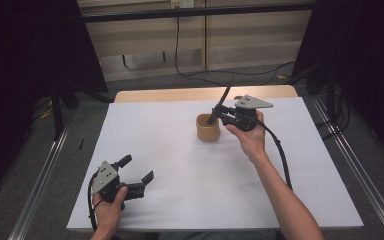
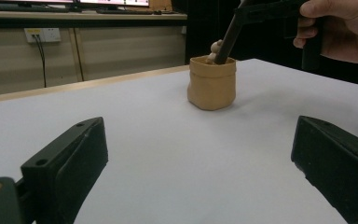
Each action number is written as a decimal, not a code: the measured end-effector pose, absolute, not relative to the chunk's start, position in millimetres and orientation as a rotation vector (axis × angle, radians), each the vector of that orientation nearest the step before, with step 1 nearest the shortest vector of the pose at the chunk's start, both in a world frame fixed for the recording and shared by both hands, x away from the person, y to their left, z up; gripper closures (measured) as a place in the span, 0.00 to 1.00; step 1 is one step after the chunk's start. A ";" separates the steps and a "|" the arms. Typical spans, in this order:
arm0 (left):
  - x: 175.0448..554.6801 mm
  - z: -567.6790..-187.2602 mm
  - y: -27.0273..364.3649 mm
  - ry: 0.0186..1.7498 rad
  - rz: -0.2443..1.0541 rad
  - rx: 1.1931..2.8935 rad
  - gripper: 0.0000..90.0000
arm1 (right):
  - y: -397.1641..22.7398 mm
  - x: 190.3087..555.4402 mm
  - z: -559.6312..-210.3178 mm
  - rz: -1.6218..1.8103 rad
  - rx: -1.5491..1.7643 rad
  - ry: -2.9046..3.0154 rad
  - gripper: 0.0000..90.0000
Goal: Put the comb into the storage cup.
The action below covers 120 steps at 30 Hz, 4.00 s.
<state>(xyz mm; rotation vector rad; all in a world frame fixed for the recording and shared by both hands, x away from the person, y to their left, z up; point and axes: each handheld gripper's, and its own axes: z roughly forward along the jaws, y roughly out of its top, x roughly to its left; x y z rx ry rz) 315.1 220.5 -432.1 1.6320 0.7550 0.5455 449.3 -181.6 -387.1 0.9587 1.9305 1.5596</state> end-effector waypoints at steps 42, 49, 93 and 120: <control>314.9 -431.6 221.5 0.749 0.546 1.631 0.04 | -171.0 447.2 -417.4 1.522 0.988 1.980 0.81; 315.3 -432.1 220.4 0.751 0.542 1.629 0.04 | -174.0 447.1 -423.8 1.520 1.015 1.973 0.81; 316.4 -432.4 220.1 0.754 0.549 1.636 0.04 | -191.5 434.4 -422.2 1.556 1.062 1.891 0.31; 316.3 -431.6 222.8 0.764 0.562 1.629 0.04 | -212.6 416.8 -414.3 1.481 1.115 1.799 0.01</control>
